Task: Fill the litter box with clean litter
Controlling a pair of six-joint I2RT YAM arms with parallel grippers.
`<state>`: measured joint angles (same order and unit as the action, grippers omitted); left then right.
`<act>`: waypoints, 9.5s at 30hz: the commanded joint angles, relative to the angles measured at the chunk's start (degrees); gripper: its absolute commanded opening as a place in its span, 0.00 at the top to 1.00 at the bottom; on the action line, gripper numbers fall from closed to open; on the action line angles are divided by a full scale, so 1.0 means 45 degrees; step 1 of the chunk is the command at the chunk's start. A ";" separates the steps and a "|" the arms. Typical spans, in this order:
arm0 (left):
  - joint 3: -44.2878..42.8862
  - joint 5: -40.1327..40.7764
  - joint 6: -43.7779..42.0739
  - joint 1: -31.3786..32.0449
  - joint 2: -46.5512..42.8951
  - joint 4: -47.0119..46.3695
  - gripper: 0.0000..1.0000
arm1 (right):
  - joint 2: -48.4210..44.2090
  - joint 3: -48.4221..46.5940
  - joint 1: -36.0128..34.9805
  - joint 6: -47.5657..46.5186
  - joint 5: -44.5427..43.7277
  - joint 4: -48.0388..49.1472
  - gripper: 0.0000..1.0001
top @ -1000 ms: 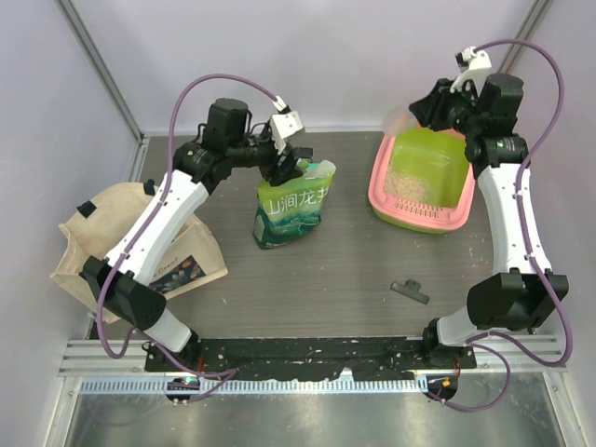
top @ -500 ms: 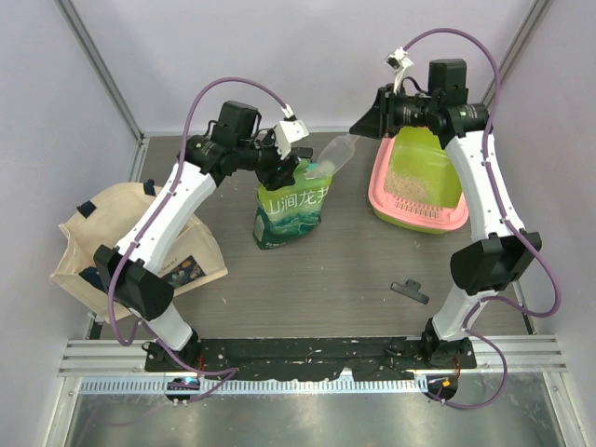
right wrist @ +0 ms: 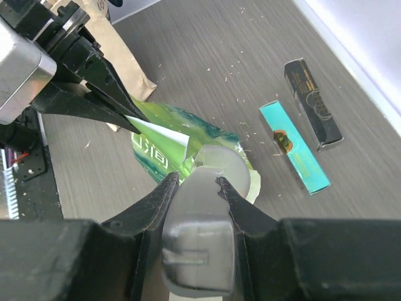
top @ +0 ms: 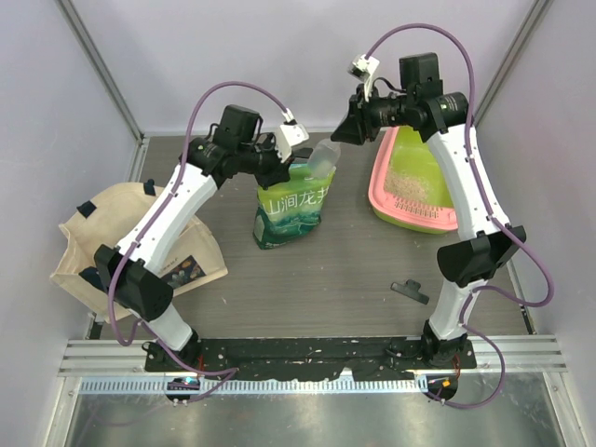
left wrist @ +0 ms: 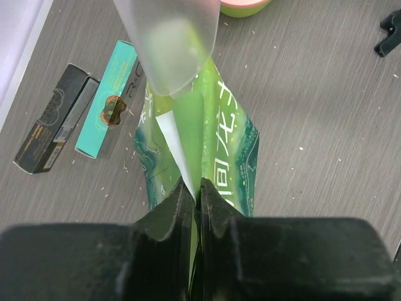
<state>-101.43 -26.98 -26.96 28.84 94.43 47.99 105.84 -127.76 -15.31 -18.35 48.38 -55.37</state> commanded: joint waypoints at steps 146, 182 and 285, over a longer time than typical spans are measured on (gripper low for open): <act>0.3770 0.0371 0.0640 0.0036 -0.3387 -0.6465 1.00 | 0.0269 0.9584 0.2992 1.6051 0.4542 1.4104 0.99; 0.3946 0.0371 0.0581 0.0017 -0.3329 -0.6621 1.00 | 0.0093 1.0462 0.4398 1.7377 0.5030 1.4863 0.99; 0.3613 -0.0762 0.0600 0.0017 -0.2254 -0.6327 1.00 | -0.4320 1.2767 1.1274 1.1036 -0.2720 1.0722 0.99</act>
<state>-84.95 -28.53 -24.25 28.84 86.28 24.29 93.06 -68.12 36.01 44.14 51.27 -3.92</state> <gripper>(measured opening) 0.011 0.325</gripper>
